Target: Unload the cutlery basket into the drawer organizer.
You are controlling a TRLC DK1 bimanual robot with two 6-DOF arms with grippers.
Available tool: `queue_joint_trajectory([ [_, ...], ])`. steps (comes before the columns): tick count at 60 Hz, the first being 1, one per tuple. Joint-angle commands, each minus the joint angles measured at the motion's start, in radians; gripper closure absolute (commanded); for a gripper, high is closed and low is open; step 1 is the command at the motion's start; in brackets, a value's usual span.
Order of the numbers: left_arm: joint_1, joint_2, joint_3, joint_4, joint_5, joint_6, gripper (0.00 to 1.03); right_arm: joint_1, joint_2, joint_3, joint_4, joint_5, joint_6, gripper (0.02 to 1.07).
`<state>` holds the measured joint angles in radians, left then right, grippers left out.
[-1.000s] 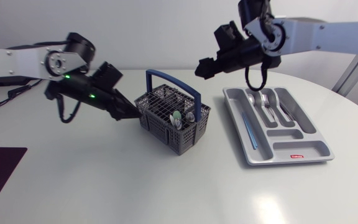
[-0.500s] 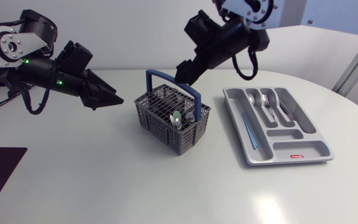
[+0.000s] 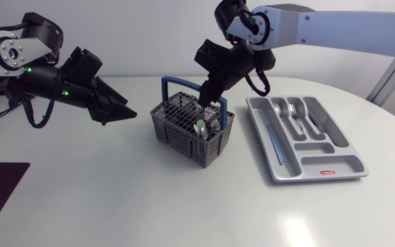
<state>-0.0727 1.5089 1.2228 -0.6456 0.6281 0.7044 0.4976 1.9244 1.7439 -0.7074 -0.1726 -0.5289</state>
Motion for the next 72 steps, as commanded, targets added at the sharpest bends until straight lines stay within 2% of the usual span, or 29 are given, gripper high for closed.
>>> queue_joint_trajectory([
  [1,0.004,-0.033,-0.039,0.001,0.012,0.018,0.23,0.002,-0.021,0.006,-0.032,-0.011,-0.085,1.02],
  [16,-0.012,-0.075,-0.066,0.000,0.012,0.014,0.23,-0.008,-0.105,-0.069,-0.112,-0.130,-0.210,1.02],
  [37,-0.024,-0.124,-0.105,-0.006,0.010,0.012,0.23,0.025,-0.203,-0.164,-0.126,-0.277,-0.303,1.02],
  [56,-0.018,-0.165,-0.154,-0.005,0.010,0.027,0.23,0.081,-0.179,-0.195,-0.021,-0.238,-0.316,1.02],
  [72,-0.038,-0.194,-0.183,-0.003,0.010,0.030,0.23,0.065,-0.183,-0.261,0.069,-0.217,-0.372,1.02],
])
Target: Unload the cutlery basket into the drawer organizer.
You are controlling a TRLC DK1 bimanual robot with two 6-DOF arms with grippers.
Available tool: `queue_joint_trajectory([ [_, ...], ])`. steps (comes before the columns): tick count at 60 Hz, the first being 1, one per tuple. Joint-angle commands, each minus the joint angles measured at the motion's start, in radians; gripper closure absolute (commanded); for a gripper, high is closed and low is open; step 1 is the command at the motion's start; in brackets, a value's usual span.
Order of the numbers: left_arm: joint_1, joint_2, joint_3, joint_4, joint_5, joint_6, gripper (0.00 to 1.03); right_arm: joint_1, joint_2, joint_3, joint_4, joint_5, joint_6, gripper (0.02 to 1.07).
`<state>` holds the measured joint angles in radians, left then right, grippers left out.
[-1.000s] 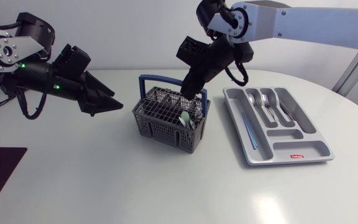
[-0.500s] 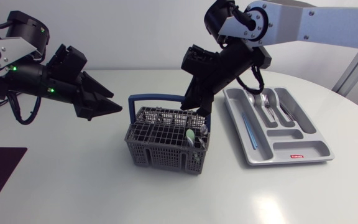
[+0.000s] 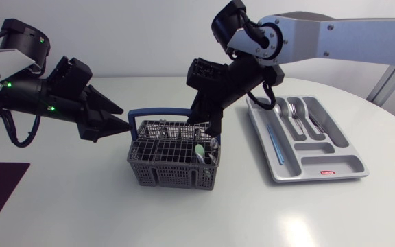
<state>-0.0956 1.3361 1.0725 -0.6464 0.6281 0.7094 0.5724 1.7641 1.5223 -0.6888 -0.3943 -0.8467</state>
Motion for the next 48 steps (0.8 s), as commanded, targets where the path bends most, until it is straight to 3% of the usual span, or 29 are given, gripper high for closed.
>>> queue_joint_trajectory([
  [1,-0.016,-0.025,-0.034,-0.002,0.010,0.025,0.23,-0.009,-0.025,-0.042,0.055,0.006,-0.054,1.01],
  [3,-0.019,-0.029,-0.037,-0.002,0.010,0.024,0.23,-0.014,-0.034,-0.054,0.069,0.017,-0.054,0.89],
  [4,-0.019,-0.032,-0.039,-0.002,0.010,0.024,0.23,-0.014,-0.040,-0.060,0.078,0.021,-0.052,0.77],
  [6,-0.021,-0.037,-0.039,-0.002,0.010,0.022,0.23,-0.016,-0.057,-0.076,0.101,0.037,-0.046,0.43],
  [9,-0.026,-0.043,-0.040,-0.002,0.010,0.021,0.23,-0.022,-0.087,-0.096,0.149,0.052,-0.026,0.17],
  [14,-0.032,-0.055,-0.043,-0.002,0.010,0.019,0.23,-0.031,-0.132,-0.102,0.175,0.060,0.003,0.07],
  [30,-0.041,-0.117,-0.072,-0.004,0.010,0.016,0.23,-0.039,-0.411,-0.218,0.232,0.092,0.123,0.07],
  [34,-0.046,-0.132,-0.089,-0.002,0.010,0.018,0.23,-0.045,-0.515,-0.333,0.333,0.152,0.193,0.11],
  [48,-0.105,-0.160,-0.148,0.021,-0.011,0.019,0.23,0.021,-0.721,-0.671,0.460,0.390,0.383,0.22],
])
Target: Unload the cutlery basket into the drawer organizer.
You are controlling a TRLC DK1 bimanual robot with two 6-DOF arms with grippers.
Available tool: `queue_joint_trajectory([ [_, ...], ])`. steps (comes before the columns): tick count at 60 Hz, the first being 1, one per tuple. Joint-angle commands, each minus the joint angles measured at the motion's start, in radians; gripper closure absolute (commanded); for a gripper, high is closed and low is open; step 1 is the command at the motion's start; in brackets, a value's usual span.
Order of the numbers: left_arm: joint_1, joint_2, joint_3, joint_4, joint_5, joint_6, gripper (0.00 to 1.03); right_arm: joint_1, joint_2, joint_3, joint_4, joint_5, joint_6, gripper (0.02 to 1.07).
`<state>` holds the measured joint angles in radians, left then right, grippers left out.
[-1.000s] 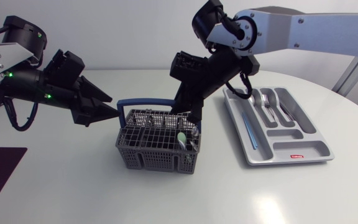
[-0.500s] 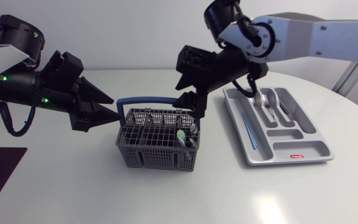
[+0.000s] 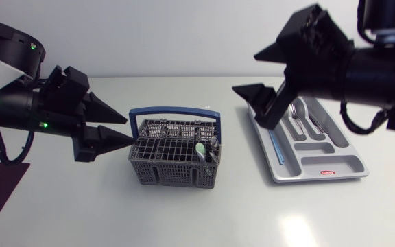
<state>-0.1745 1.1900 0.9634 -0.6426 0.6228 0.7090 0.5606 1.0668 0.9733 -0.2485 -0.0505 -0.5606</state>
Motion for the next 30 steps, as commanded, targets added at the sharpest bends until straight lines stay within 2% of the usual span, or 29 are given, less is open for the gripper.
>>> queue_joint_trajectory([
  [1,-0.033,-0.013,-0.043,0.023,-0.011,0.018,0.23,0.039,-0.030,-0.136,0.023,0.051,0.110,0.22],
  [9,-0.069,-0.010,-0.057,0.041,-0.032,0.015,0.23,0.154,-0.061,-0.254,0.043,0.199,0.206,0.24],
  [15,-0.089,-0.015,-0.065,0.041,-0.040,0.009,0.23,0.183,-0.054,-0.282,0.045,0.204,0.238,0.42],
  [19,-0.097,-0.026,-0.077,0.041,-0.046,0.007,0.23,0.186,-0.044,-0.294,0.041,0.161,0.263,0.66],
  [22,-0.097,-0.035,-0.088,0.041,-0.046,0.007,0.23,0.185,-0.041,-0.305,0.035,0.110,0.271,0.89],
  [30,-0.091,-0.046,-0.123,0.046,-0.051,0.017,0.23,0.183,-0.018,-0.331,0.011,-0.018,0.283,0.97],
])
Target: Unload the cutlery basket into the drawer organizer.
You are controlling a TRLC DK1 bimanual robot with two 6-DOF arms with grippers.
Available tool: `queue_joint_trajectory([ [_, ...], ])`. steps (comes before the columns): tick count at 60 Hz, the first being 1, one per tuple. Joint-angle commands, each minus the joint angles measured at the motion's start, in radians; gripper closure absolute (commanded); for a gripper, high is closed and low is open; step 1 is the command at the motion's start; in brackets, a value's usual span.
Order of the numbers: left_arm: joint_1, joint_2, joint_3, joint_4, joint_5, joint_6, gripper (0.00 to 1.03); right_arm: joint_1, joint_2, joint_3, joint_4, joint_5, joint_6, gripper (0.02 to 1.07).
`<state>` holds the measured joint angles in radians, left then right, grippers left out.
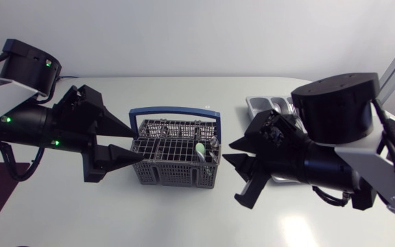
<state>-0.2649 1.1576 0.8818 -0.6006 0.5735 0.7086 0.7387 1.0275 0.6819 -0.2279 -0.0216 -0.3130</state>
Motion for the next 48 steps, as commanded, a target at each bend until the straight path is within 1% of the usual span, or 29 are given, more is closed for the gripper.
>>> queue_joint_trajectory([
  [1,0.001,-0.013,-0.044,0.005,-0.003,0.019,0.23,0.002,0.031,-0.038,-0.014,-0.067,0.035,0.98],
  [3,0.003,-0.010,-0.052,0.015,-0.012,0.020,0.23,-0.005,0.051,-0.041,-0.016,-0.106,0.031,0.99],
  [12,0.003,-0.007,-0.063,0.024,-0.021,0.025,0.23,-0.009,0.138,-0.054,0.016,-0.167,0.006,1.00],
  [20,0.003,-0.006,-0.058,0.025,-0.021,0.023,0.23,-0.010,0.236,-0.045,0.056,-0.170,-0.023,1.00],
  [28,0.003,-0.003,-0.060,0.032,-0.021,0.025,0.23,-0.038,0.306,-0.045,0.133,-0.170,-0.049,1.00],
  [38,0.006,0.016,-0.066,0.050,-0.026,0.026,0.23,-0.053,0.355,-0.036,0.193,-0.155,-0.067,1.00],
  [48,0.009,0.025,-0.063,0.058,-0.027,0.025,0.23,-0.067,0.385,-0.016,0.220,-0.132,-0.094,1.00],
])
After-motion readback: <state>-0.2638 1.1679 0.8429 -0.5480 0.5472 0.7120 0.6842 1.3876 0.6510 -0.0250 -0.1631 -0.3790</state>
